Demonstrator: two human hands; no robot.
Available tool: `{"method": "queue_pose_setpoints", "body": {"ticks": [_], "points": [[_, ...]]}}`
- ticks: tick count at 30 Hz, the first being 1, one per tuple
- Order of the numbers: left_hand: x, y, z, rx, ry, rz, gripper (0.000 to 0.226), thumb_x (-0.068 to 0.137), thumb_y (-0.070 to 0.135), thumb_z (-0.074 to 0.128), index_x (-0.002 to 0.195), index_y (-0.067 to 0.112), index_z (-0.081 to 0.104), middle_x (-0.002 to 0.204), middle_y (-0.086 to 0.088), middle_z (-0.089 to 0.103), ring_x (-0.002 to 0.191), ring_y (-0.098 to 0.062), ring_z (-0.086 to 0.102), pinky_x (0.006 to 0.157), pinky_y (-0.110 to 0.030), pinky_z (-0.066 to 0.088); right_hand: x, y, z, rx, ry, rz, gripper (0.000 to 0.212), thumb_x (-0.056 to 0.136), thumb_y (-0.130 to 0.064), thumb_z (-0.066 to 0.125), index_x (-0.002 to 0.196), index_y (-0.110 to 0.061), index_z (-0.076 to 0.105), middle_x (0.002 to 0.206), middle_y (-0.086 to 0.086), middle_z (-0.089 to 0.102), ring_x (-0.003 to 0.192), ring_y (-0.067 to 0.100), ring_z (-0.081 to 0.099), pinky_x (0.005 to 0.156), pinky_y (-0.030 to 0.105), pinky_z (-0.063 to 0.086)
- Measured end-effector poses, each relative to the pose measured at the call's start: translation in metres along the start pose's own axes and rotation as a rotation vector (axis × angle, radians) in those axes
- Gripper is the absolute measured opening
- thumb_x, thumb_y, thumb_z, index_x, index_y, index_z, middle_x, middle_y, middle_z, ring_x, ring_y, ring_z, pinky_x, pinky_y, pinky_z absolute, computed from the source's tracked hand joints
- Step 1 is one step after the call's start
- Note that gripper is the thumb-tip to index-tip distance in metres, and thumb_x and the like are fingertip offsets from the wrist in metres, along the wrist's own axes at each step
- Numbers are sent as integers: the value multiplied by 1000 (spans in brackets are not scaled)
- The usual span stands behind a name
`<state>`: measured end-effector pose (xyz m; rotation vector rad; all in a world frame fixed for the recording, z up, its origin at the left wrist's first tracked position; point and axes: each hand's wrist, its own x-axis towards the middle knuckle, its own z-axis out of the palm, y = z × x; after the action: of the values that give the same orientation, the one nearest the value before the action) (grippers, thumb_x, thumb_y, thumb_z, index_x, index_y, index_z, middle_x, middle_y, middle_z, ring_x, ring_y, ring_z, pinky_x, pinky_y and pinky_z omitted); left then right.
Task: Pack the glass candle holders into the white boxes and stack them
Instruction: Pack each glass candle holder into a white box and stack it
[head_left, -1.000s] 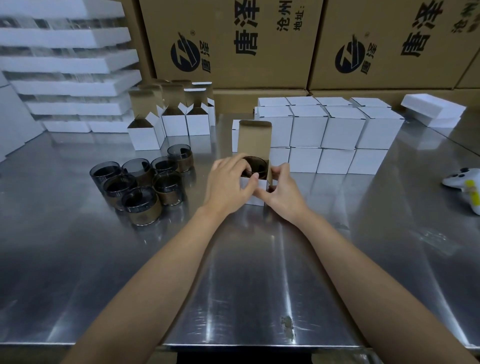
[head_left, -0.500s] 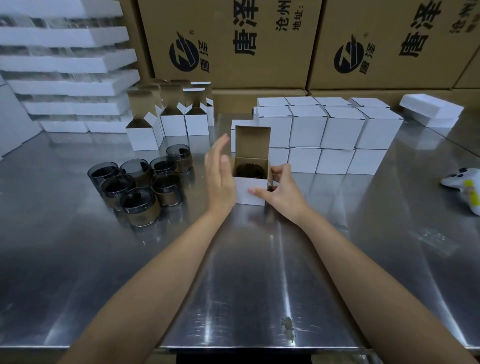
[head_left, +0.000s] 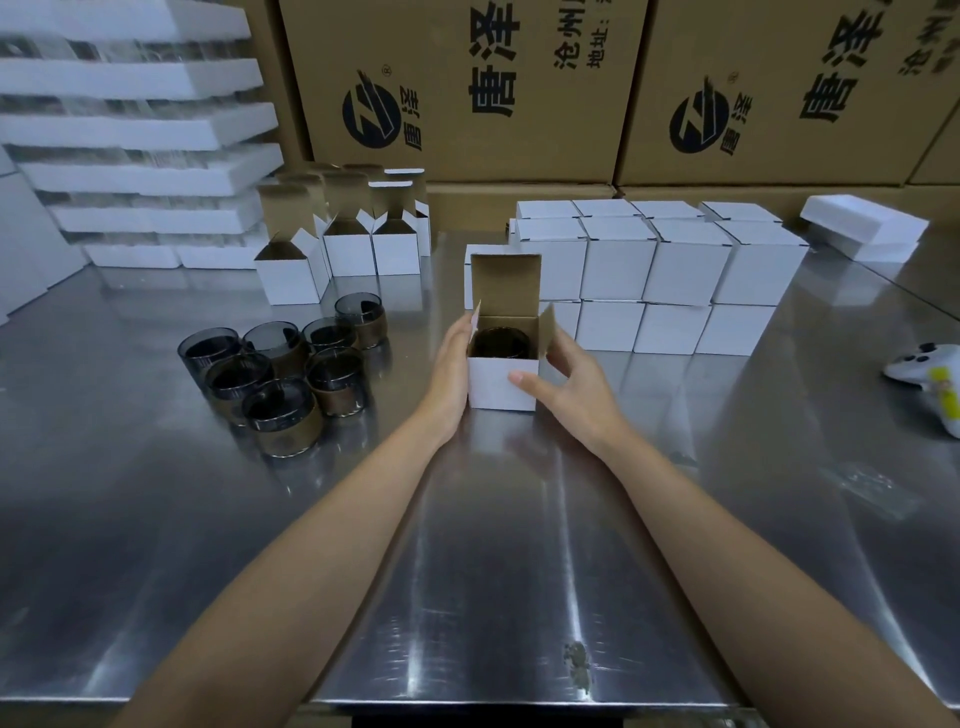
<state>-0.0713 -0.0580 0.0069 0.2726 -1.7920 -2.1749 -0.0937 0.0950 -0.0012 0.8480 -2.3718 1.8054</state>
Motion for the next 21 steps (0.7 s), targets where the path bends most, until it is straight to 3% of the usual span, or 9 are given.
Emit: {"method": "queue_pose_setpoints", "body": {"ticks": [2, 5, 8, 11, 15, 19, 21], "points": [[-2, 0, -1, 17, -15, 23, 30, 103, 21, 38, 124, 24, 58, 117, 1, 65, 99, -5, 66, 71, -15, 51, -2, 1, 1, -32, -22, -51, 69, 89, -28, 70, 149, -29, 36, 150, -13, 42, 138, 1, 36, 115, 26, 30], [-1, 2, -6, 51, -21, 30, 29, 98, 11, 42, 108, 34, 58, 108, 11, 63, 84, 11, 63, 67, -7, 47, -2, 3, 1, -92, -39, -58, 56, 92, -29, 66, 144, -31, 44, 151, -13, 39, 141, 4, 31, 118, 37, 28], [0, 2, -6, 92, -58, 54, 41, 94, 5, 41, 129, 21, 55, 124, 2, 62, 108, -3, 59, 87, -16, 46, -2, 2, 2, -85, -50, -7, 37, 97, -32, 57, 134, -28, 50, 141, -15, 45, 133, 4, 39, 114, 33, 32], [0, 2, -5, 69, -62, 82, 42, 92, 2, 40, 127, 20, 55, 125, -2, 62, 109, -11, 59, 89, -21, 47, 1, -3, 4, -40, 21, -9, 22, 103, -26, 46, 122, -24, 56, 130, -11, 52, 121, 0, 46, 101, 18, 35], [0, 2, -5, 83, -43, 120, 26, 95, 5, 44, 109, 24, 56, 105, 7, 64, 95, -5, 59, 79, -17, 46, 7, -9, 10, 130, 100, 79, 20, 99, -8, 47, 114, -13, 58, 120, -1, 58, 107, 2, 52, 84, 3, 36], [-3, 1, -6, 76, -66, 134, 16, 98, 11, 50, 93, 25, 56, 89, 14, 66, 76, 2, 62, 63, -15, 47, 6, -9, 15, 344, 140, 124, 28, 97, -7, 49, 118, -25, 42, 111, -9, 57, 97, -7, 57, 84, 12, 44], [-4, 1, -7, 84, -68, 143, 19, 98, 8, 47, 91, 23, 56, 83, 16, 65, 70, 4, 61, 57, -12, 45, 6, -10, 14, 352, 132, 117, 31, 96, -8, 50, 117, -30, 46, 114, -9, 59, 103, 0, 59, 85, 16, 46]]}}
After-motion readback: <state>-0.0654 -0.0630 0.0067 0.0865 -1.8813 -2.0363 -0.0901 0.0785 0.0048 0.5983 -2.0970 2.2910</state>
